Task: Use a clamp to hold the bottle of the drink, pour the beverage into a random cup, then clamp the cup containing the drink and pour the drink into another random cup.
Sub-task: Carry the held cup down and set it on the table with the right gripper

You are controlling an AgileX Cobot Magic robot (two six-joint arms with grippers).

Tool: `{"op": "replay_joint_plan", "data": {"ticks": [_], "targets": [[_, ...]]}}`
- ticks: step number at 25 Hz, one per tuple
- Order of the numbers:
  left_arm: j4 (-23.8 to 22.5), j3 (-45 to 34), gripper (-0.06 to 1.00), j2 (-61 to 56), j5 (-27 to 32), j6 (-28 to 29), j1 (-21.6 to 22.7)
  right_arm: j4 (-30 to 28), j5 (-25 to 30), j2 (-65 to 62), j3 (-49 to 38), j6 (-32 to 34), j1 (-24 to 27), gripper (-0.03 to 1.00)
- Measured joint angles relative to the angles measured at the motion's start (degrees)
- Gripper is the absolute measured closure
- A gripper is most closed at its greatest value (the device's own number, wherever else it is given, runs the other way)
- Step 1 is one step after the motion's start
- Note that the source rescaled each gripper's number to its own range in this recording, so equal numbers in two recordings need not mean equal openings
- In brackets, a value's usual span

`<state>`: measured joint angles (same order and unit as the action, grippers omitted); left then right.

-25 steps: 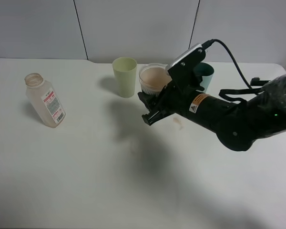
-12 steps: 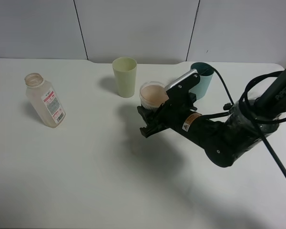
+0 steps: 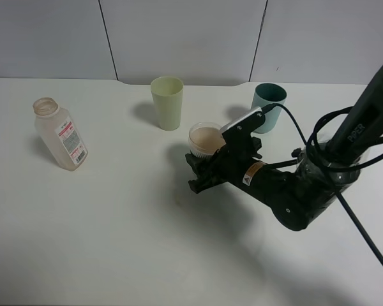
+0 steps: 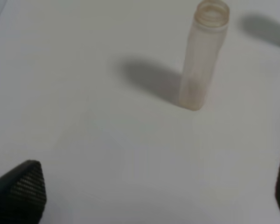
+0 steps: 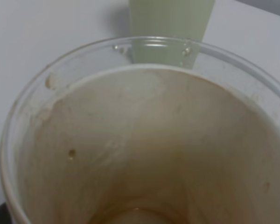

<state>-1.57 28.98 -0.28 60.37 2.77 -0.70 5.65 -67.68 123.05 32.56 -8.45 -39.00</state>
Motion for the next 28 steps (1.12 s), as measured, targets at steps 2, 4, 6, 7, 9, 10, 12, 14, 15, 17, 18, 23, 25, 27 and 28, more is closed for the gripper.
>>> {"op": "replay_joint_plan", "data": {"ticks": [2,4,6,7,9,10,12,14,15,17,18,23,25,27,28], "targets": [[0.00,0.00,-0.05,0.00,0.00,0.00,0.00,0.00,-0.61,0.36,0.00,0.00,0.00,0.97],[0.00,0.00,-0.05,0.00,0.00,0.00,0.00,0.00,-0.87,0.48,0.00,-0.04,0.00,0.97],[0.00,0.00,-0.05,0.00,0.00,0.00,0.00,0.00,-0.87,0.48,0.00,-0.10,0.00,0.97],[0.00,0.00,-0.05,0.00,0.00,0.00,0.00,0.00,-0.81,0.48,0.00,-0.50,0.00,0.97],[0.00,0.00,-0.05,0.00,0.00,0.00,0.00,-0.05,-0.76,0.48,0.00,-1.13,0.00,0.97],[0.00,0.00,-0.05,0.00,0.00,0.00,0.00,-0.05,-0.69,0.48,0.00,-1.57,0.00,0.97],[0.00,0.00,-0.05,0.00,0.00,0.00,0.00,-0.16,-0.53,0.48,0.00,-3.14,0.00,0.97],[0.00,0.00,-0.05,0.00,0.00,0.00,0.00,-0.28,-0.53,0.48,0.00,-3.97,0.00,0.97],[0.00,0.00,-0.05,0.00,0.00,0.00,0.00,-0.33,-0.53,0.48,0.00,-4.00,0.00,0.97],[0.00,0.00,-0.05,0.00,0.00,0.00,0.00,-0.35,-0.53,0.48,0.00,-4.08,0.00,0.97],[0.00,0.00,-0.05,0.00,0.00,0.00,0.00,-0.35,-0.53,0.48,0.00,-4.08,0.00,0.97],[0.00,0.00,-0.05,0.00,0.00,0.00,0.00,-0.35,-0.53,0.48,0.00,-3.88,0.00,0.97],[0.00,0.00,-0.05,0.00,0.00,0.00,0.00,-0.24,-0.38,0.48,0.00,-3.01,0.00,0.97],[0.00,0.00,-0.05,0.00,0.00,0.00,0.00,-0.12,-0.32,0.48,0.00,-2.32,0.00,0.97],[0.00,0.00,-0.05,0.00,0.00,0.00,0.00,-0.12,-0.32,0.48,0.00,-2.10,0.00,0.97]]}}
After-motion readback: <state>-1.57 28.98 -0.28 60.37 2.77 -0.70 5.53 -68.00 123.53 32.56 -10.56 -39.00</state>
